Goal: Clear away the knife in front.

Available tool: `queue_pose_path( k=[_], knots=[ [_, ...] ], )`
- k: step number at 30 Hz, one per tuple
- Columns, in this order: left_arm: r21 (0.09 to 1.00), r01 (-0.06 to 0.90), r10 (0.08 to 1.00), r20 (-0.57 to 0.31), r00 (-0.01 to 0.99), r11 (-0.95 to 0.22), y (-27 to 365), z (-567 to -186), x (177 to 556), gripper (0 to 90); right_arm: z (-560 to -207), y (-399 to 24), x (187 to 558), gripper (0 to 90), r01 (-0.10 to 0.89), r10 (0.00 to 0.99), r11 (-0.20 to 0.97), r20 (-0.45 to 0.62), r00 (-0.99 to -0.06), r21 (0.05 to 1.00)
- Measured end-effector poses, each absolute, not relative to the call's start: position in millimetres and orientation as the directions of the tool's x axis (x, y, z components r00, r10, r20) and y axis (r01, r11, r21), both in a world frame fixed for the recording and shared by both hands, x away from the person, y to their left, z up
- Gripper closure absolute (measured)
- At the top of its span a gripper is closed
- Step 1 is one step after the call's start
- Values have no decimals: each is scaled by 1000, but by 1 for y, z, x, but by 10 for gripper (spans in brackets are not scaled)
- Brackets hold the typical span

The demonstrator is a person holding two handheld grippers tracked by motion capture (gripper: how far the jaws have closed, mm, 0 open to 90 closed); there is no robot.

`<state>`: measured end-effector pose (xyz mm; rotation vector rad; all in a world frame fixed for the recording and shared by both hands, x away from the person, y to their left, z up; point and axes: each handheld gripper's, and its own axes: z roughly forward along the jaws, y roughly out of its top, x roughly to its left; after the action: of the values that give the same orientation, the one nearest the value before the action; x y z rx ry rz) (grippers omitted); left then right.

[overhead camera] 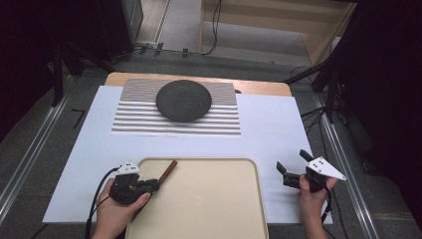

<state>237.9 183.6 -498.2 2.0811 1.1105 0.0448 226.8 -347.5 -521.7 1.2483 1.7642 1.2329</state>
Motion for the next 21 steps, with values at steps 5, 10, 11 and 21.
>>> queue_pose_path(
  k=[5, 10, 11, 21],
  knots=[
    [637, 689, 725, -284, 627, -346, 183, -499, 235, 770, -522, -347, 227, 0, 340, 940, 108, 16, -340, 934],
    [680, 624, 729, -191, 657, -385, 178, -493, 237, 691, -522, -347, 227, 0, 342, 940, 109, 16, -342, 933],
    [693, 618, 718, -208, 664, -371, 178, -491, 239, 675, -522, -347, 227, 0, 344, 940, 108, 17, -341, 933],
    [649, 551, 643, -123, 756, -524, 149, -495, 254, 900, -522, -346, 228, 0, 350, 938, 123, 6, -346, 928]
  ],
)
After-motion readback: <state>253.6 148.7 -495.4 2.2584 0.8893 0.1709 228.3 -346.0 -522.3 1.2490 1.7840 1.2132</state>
